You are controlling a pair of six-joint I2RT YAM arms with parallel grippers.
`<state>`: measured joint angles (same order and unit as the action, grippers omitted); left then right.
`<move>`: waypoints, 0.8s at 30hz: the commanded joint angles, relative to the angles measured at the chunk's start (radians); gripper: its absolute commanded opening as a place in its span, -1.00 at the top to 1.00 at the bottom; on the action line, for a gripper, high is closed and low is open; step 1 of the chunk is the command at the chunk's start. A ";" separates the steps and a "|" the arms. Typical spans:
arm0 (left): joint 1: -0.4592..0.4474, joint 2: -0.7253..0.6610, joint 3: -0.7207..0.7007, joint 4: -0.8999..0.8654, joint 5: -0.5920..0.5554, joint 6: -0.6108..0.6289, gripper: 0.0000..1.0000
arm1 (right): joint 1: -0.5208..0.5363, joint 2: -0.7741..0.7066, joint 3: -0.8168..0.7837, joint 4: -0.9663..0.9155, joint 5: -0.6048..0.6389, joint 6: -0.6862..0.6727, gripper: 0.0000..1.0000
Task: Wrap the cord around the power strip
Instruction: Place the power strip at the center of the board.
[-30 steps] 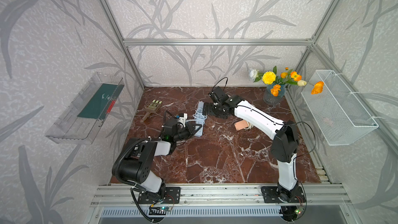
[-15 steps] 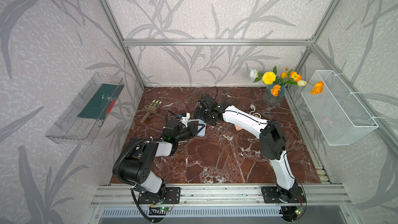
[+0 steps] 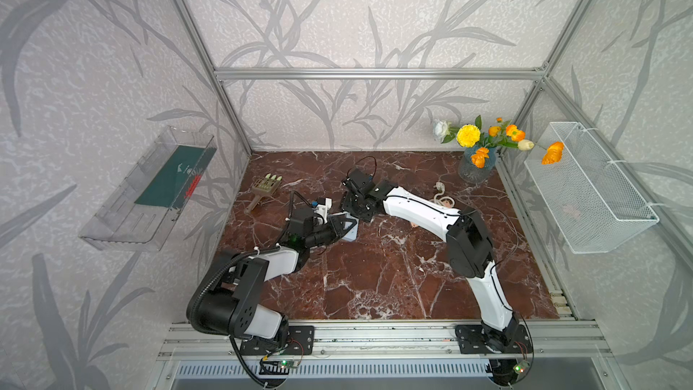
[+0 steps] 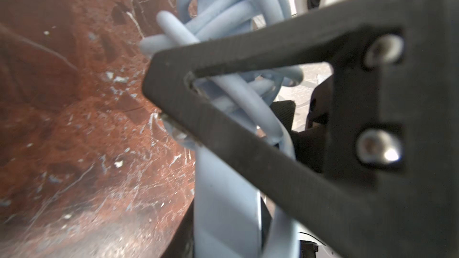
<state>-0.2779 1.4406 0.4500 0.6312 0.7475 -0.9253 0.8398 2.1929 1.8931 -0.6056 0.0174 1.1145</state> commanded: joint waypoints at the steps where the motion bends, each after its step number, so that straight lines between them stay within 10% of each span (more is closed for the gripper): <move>1: -0.017 -0.076 0.041 -0.058 0.008 0.107 0.45 | -0.005 -0.025 -0.022 0.051 0.069 0.013 0.04; 12: -0.015 -0.295 0.089 -0.576 -0.055 0.245 -0.17 | -0.011 0.008 0.016 0.044 0.116 -0.026 0.19; 24: 0.038 -0.431 0.187 -0.973 -0.217 0.365 -0.18 | 0.007 0.067 -0.018 -0.008 0.200 -0.094 0.16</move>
<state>-0.2527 1.0290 0.6003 -0.2348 0.5934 -0.6136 0.8398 2.2635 1.8683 -0.6113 0.1616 1.0500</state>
